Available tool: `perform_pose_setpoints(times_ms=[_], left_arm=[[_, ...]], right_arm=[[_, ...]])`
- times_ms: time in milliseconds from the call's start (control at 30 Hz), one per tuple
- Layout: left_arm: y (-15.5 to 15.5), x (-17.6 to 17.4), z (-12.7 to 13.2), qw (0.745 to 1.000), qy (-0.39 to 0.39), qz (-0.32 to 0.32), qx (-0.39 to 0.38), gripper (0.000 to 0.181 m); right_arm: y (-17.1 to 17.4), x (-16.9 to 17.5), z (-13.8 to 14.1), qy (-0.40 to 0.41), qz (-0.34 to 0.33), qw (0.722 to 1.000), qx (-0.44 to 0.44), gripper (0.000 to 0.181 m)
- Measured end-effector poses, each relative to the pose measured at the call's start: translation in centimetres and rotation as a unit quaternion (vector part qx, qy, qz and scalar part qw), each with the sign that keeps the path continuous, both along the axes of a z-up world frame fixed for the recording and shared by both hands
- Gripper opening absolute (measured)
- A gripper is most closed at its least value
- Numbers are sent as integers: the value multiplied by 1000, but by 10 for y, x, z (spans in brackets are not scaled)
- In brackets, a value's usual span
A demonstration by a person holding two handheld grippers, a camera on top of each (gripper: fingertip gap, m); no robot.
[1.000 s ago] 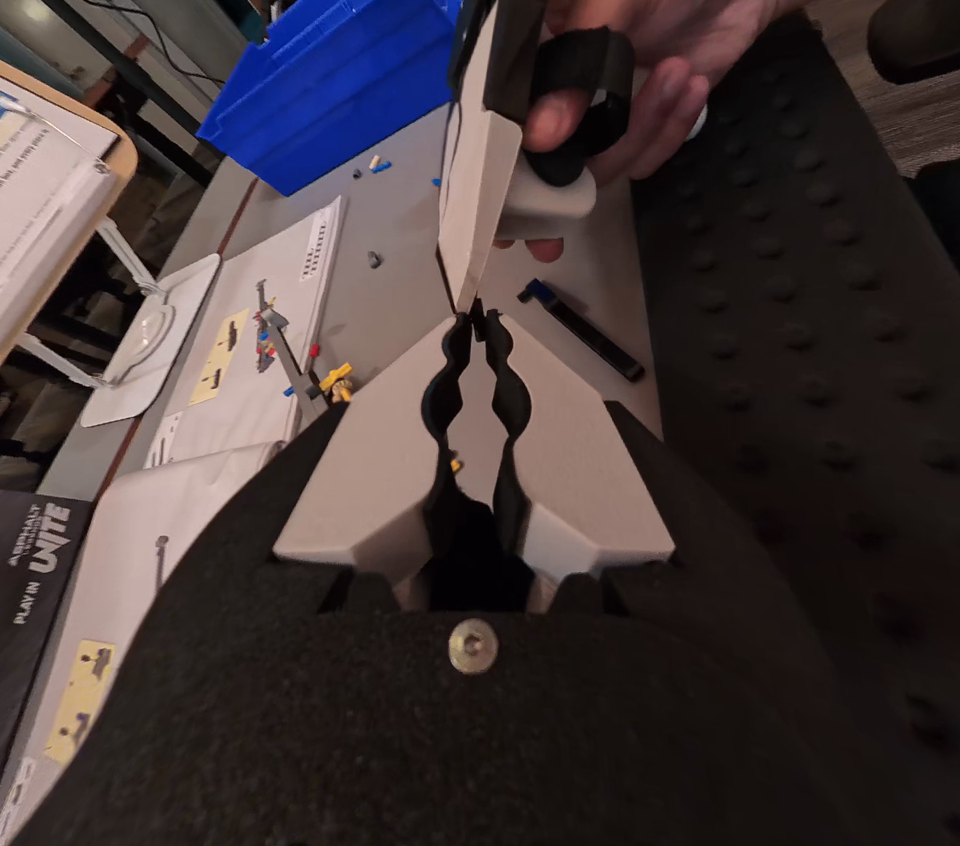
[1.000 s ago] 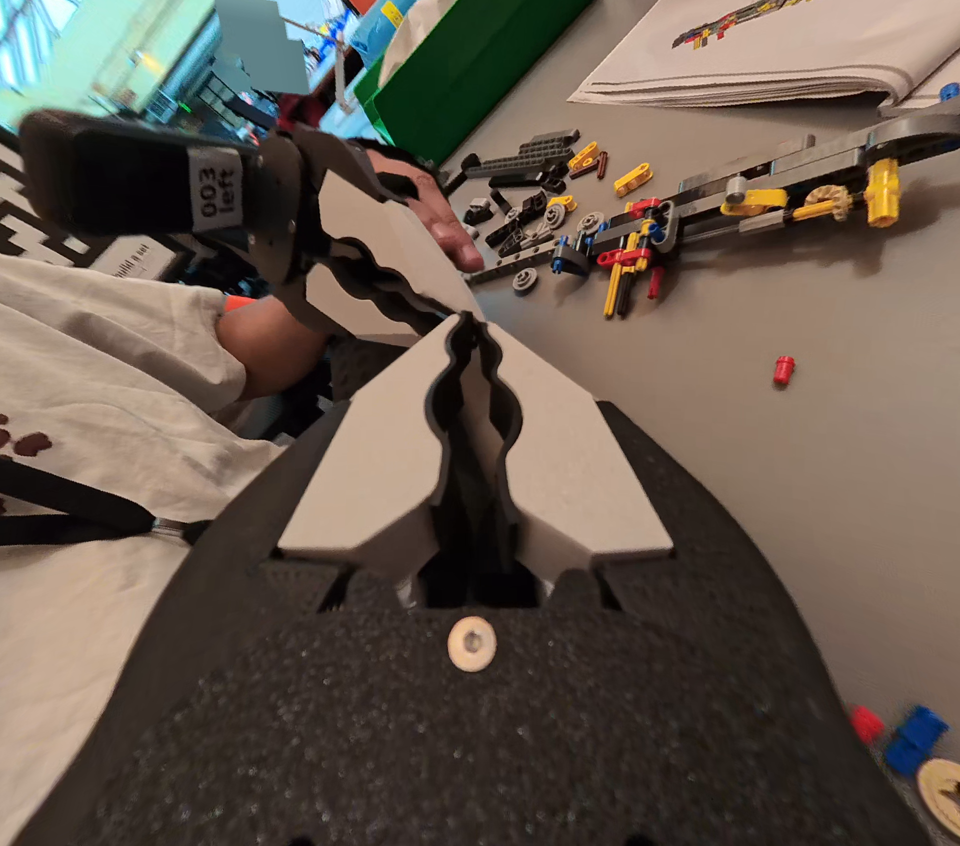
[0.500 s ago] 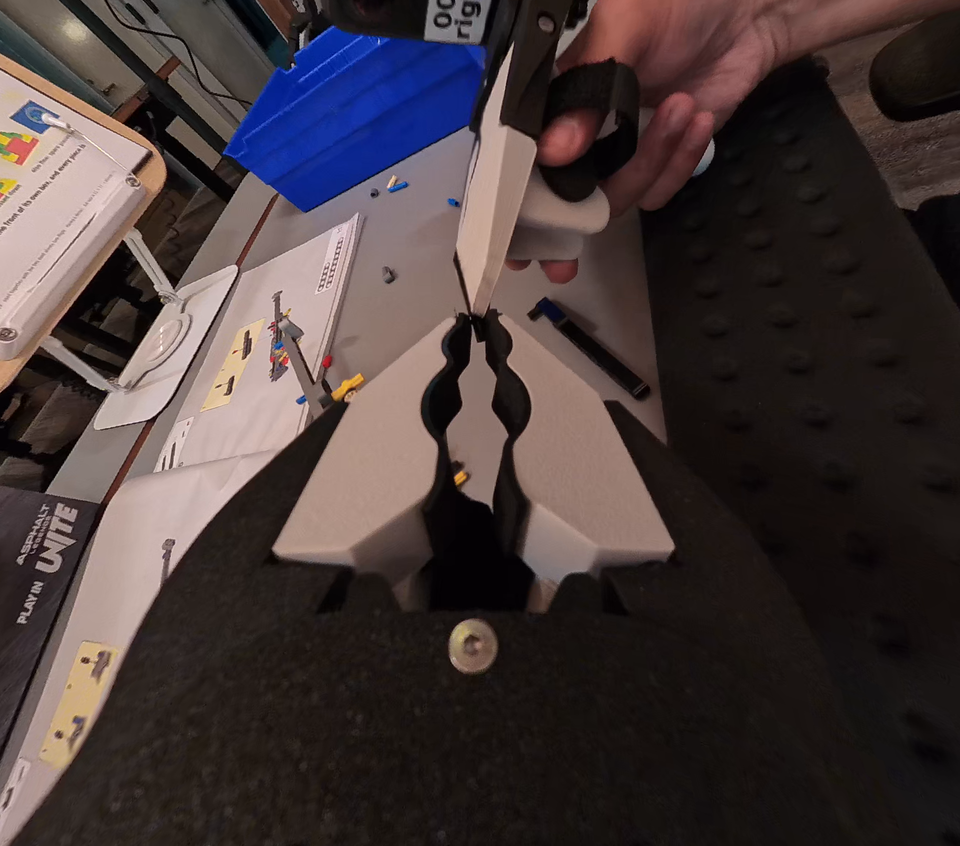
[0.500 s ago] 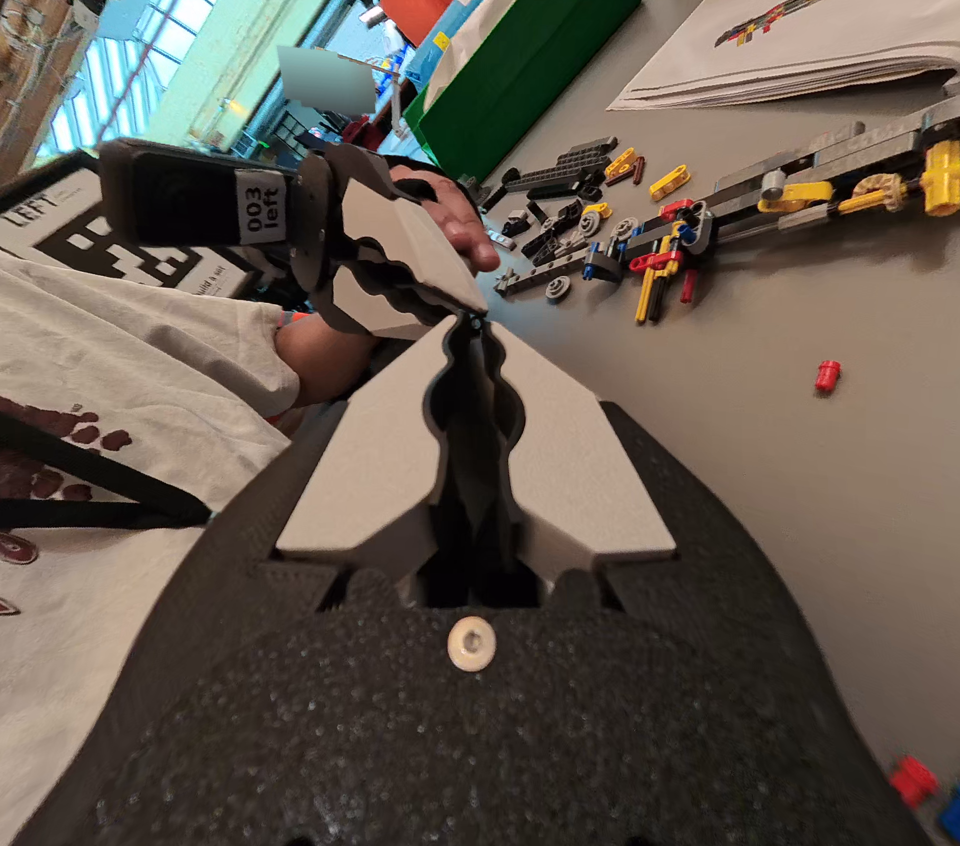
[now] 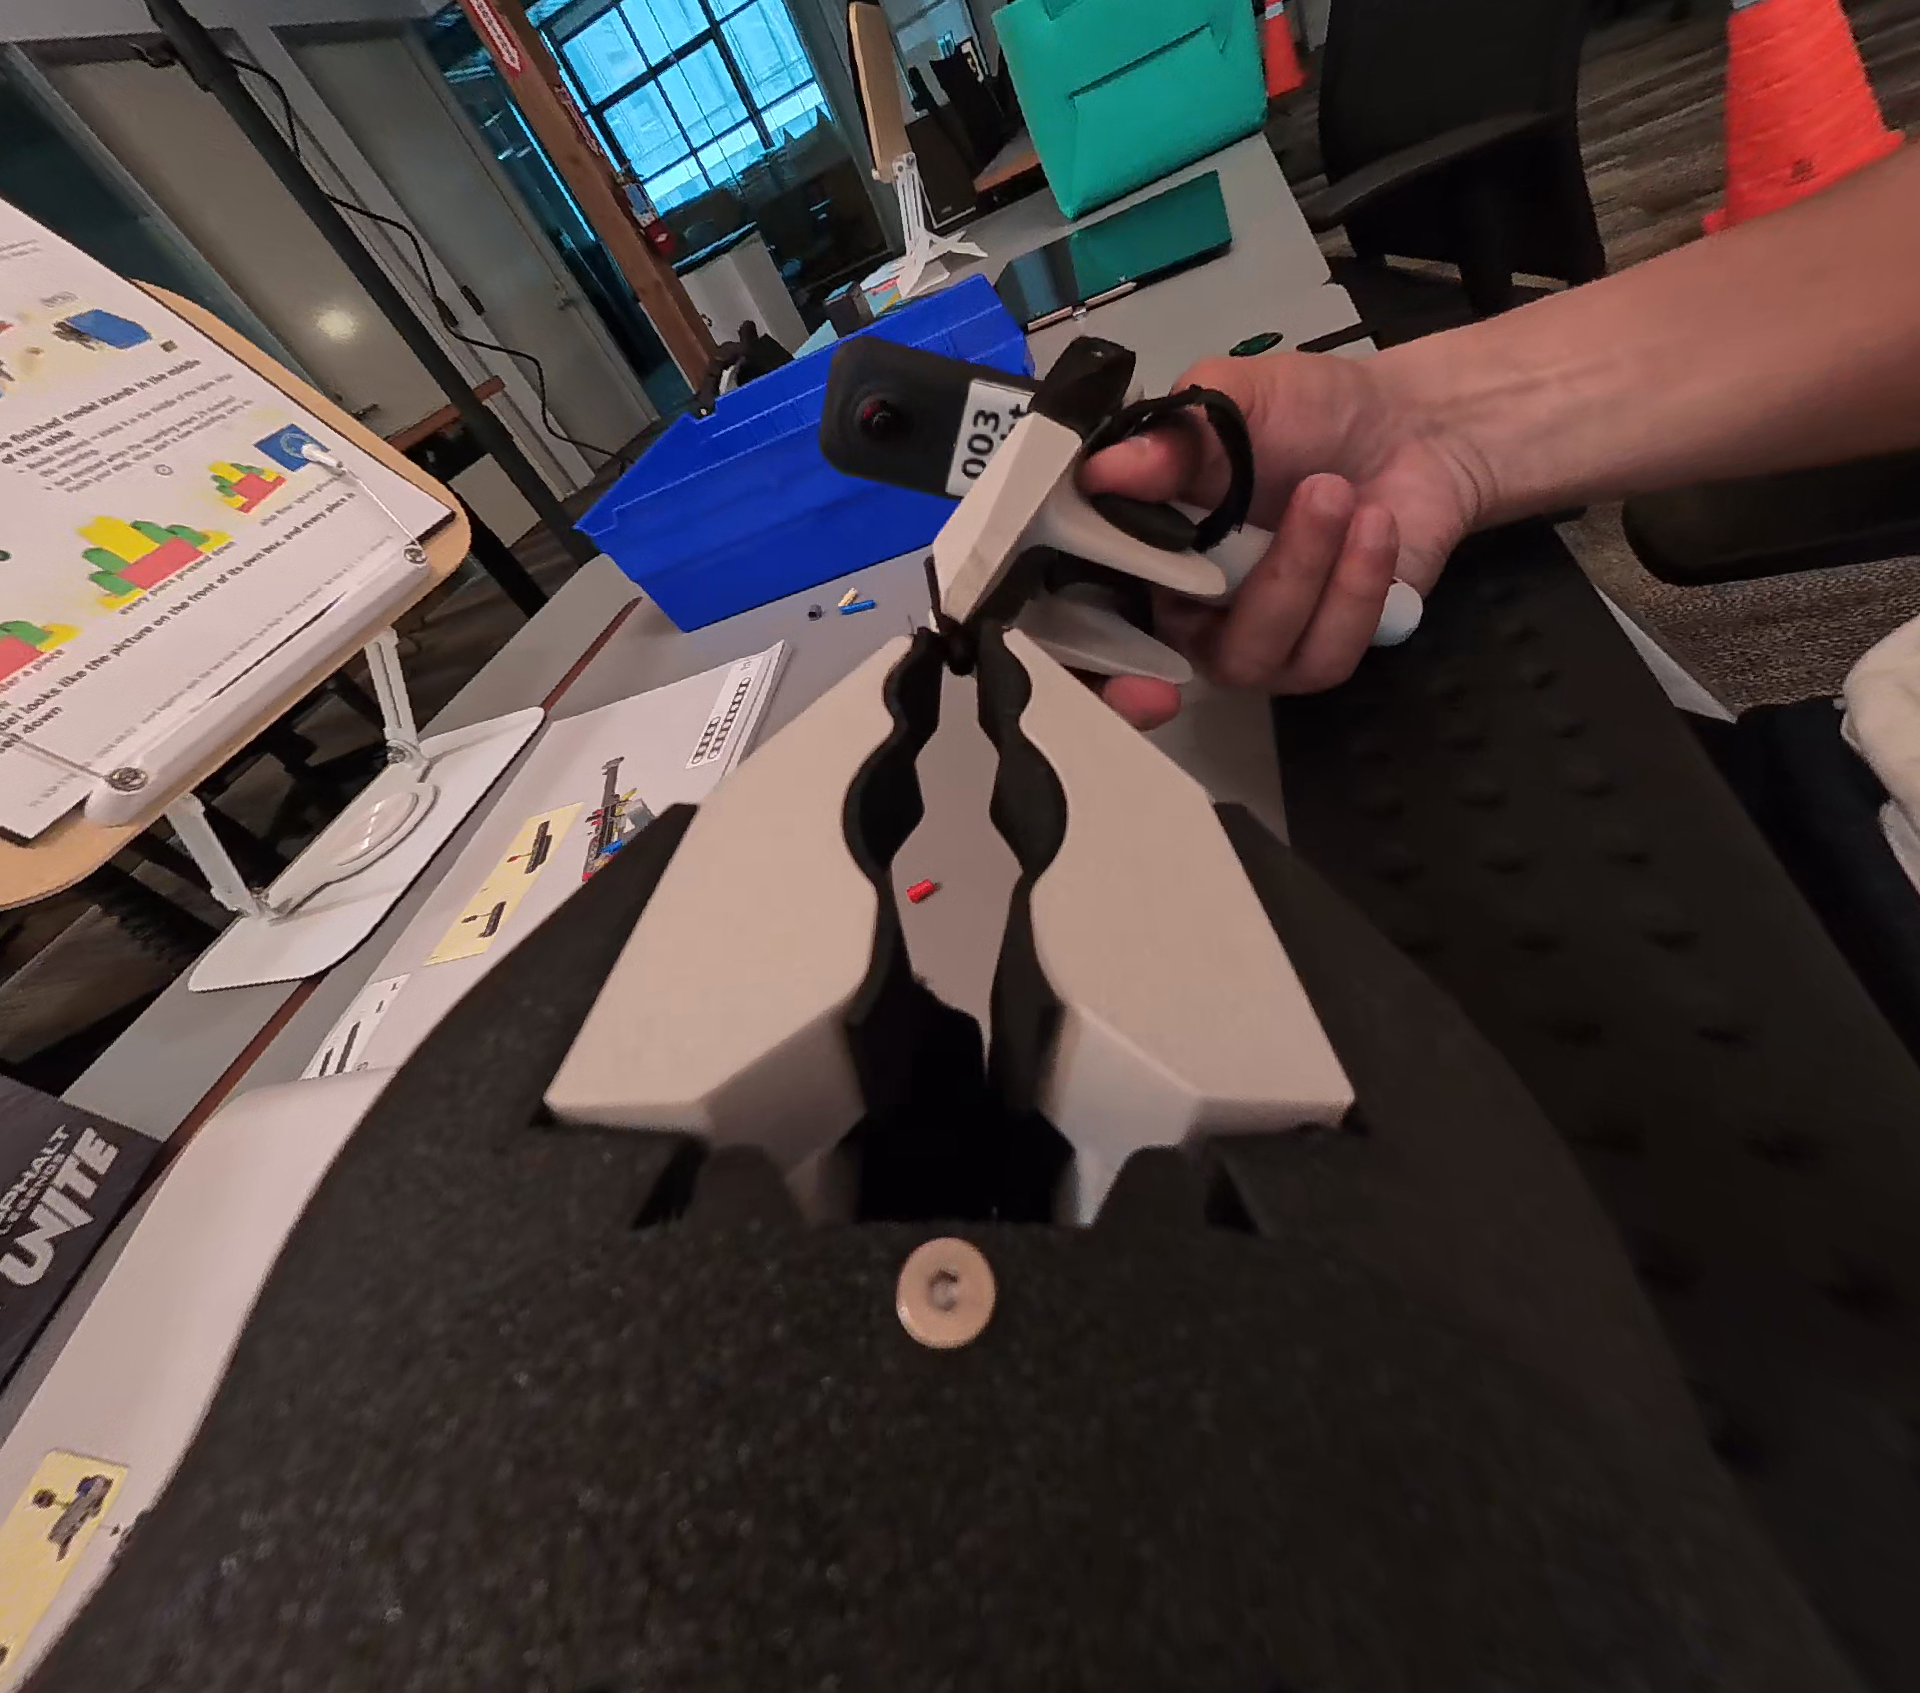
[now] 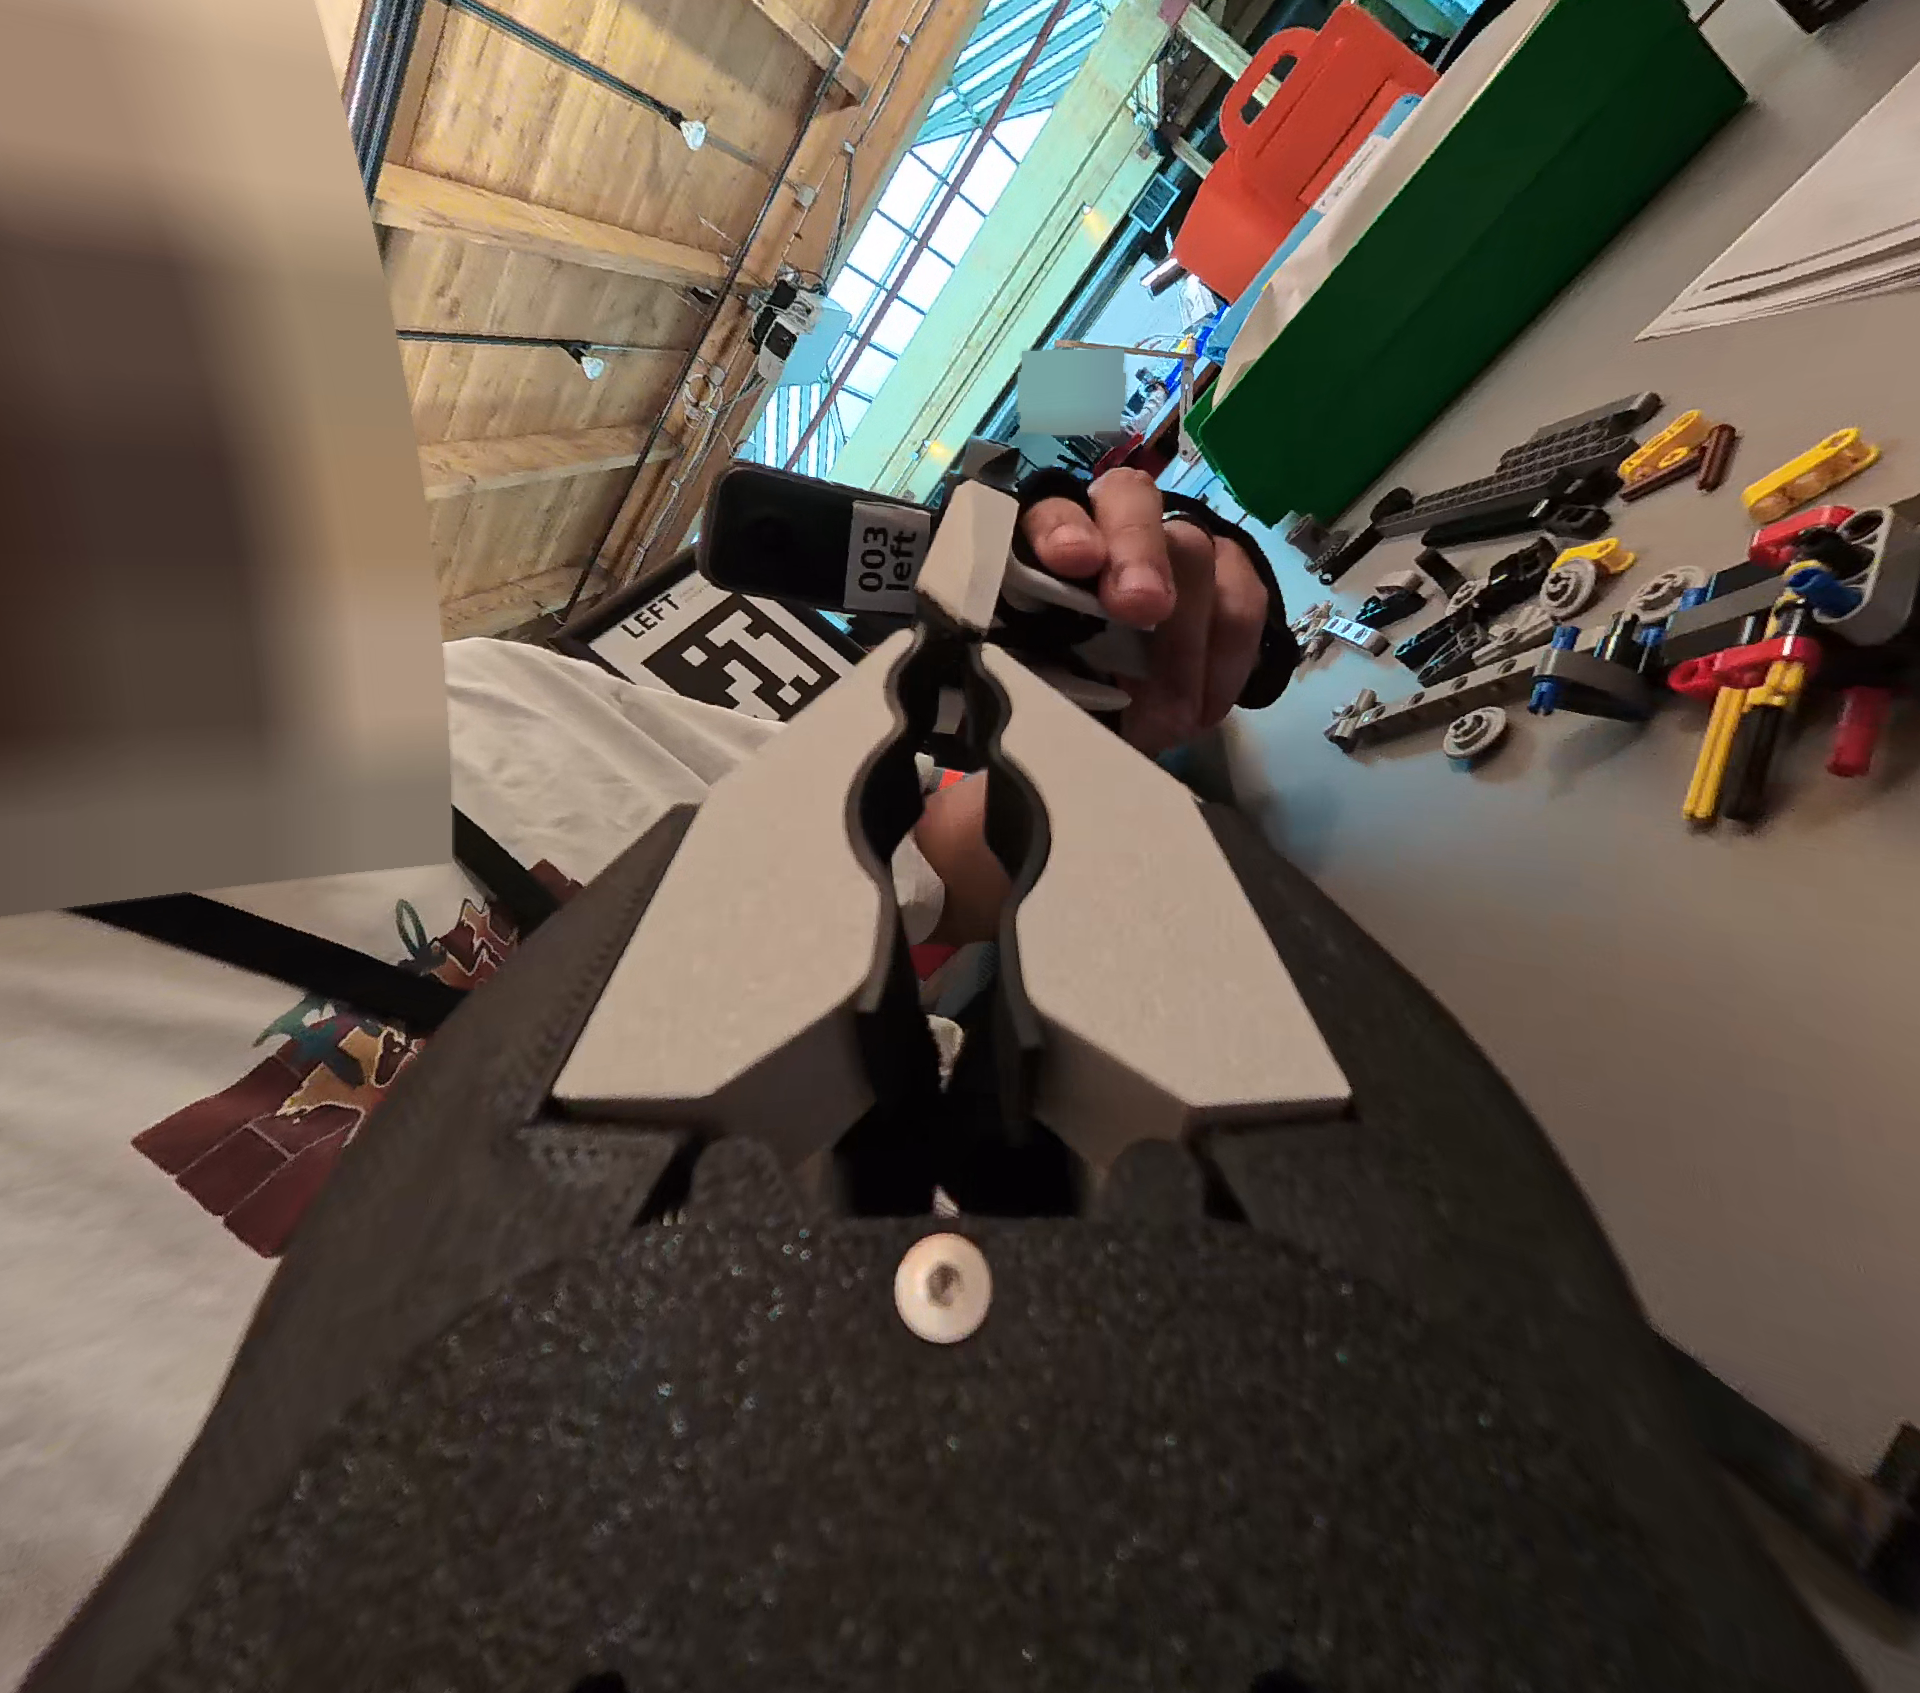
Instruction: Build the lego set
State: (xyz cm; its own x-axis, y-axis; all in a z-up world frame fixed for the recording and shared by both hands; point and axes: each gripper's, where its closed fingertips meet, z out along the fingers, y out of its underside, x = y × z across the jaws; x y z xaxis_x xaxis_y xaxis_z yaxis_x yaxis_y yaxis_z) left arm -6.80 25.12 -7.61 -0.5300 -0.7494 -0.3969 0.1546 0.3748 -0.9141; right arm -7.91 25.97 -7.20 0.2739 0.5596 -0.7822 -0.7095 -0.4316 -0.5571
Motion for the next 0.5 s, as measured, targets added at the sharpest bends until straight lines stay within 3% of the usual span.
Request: perform_pose_setpoints(times_ms=[300, 433, 500], left_arm=[[-3, -5, 11, 999, -5, -15, -38, 4], [-2, -6, 9, 998, 17, -28, -50, 4], [-1, -6, 5, 998, 34, -32, -52, 4]], right_arm=[[-2, -5, 11, 60, 9, 998, 31, 3], [-7, 4, 12, 1, -21, 999, 48, 10], [-13, 24, 7, -80, -73, 993, 49, 10]])
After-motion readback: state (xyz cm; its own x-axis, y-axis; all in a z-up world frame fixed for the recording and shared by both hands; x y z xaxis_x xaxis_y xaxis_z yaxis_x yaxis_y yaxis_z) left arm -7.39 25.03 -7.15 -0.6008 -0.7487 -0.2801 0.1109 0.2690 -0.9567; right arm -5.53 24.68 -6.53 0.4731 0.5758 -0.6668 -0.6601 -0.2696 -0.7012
